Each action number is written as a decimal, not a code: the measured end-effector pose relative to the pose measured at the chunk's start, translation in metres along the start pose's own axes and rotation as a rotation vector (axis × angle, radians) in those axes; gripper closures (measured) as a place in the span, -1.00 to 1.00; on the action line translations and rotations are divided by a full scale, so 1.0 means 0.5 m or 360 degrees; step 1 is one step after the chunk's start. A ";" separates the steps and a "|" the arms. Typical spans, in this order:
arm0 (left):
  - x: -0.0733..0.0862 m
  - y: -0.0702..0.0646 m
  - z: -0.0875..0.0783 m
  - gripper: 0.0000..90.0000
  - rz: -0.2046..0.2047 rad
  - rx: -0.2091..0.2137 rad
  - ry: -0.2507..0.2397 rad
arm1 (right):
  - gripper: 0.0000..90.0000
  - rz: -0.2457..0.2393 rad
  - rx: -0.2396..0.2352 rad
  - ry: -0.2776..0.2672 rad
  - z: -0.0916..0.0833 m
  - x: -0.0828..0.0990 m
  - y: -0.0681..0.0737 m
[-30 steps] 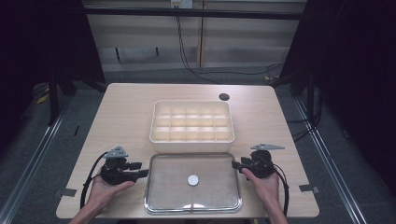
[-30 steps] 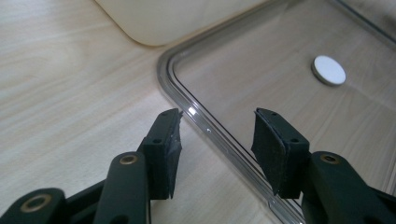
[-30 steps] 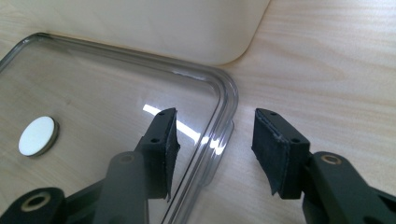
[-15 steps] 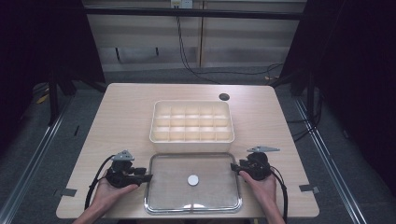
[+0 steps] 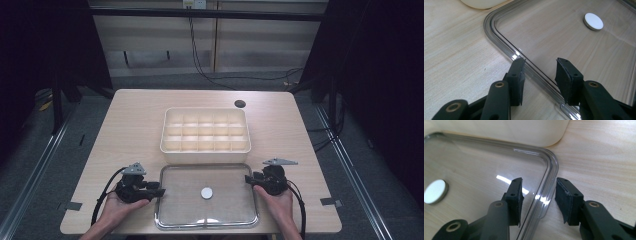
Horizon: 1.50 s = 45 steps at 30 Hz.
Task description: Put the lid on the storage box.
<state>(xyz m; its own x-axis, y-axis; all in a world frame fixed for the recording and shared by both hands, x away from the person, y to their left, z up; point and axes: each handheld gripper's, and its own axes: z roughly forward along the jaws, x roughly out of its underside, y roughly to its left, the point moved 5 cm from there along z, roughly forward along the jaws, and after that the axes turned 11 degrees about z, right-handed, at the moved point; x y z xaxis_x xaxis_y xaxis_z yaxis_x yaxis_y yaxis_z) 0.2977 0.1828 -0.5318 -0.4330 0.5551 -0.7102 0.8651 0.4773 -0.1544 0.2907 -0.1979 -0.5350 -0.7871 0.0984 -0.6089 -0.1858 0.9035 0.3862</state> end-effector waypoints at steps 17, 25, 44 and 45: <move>0.001 0.001 -0.001 0.30 0.0003 -0.0025 0.0000 | 0.51 0.0518 -0.0309 -0.0050 -0.013 0.002 -0.032; 0.000 0.004 0.000 0.27 -0.0006 -0.0043 -0.0008 | 0.57 0.0547 -0.0454 -0.0085 -0.022 -0.001 -0.025; -0.001 0.010 0.000 0.20 -0.0023 -0.0049 -0.0020 | 0.33 0.0412 -0.0534 -0.0034 -0.018 -0.005 0.005; -0.001 0.010 0.000 0.19 -0.0023 -0.0051 -0.0020 | 0.31 0.0411 -0.0565 -0.0037 -0.018 -0.006 0.007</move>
<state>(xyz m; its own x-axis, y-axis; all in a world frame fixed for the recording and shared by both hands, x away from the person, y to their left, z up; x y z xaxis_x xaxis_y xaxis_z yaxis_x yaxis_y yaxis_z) 0.3025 0.1850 -0.5323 -0.4418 0.5398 -0.7166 0.8503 0.5066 -0.1426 0.2870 -0.1991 -0.5256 -0.8217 0.3151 -0.4749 -0.1783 0.6492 0.7394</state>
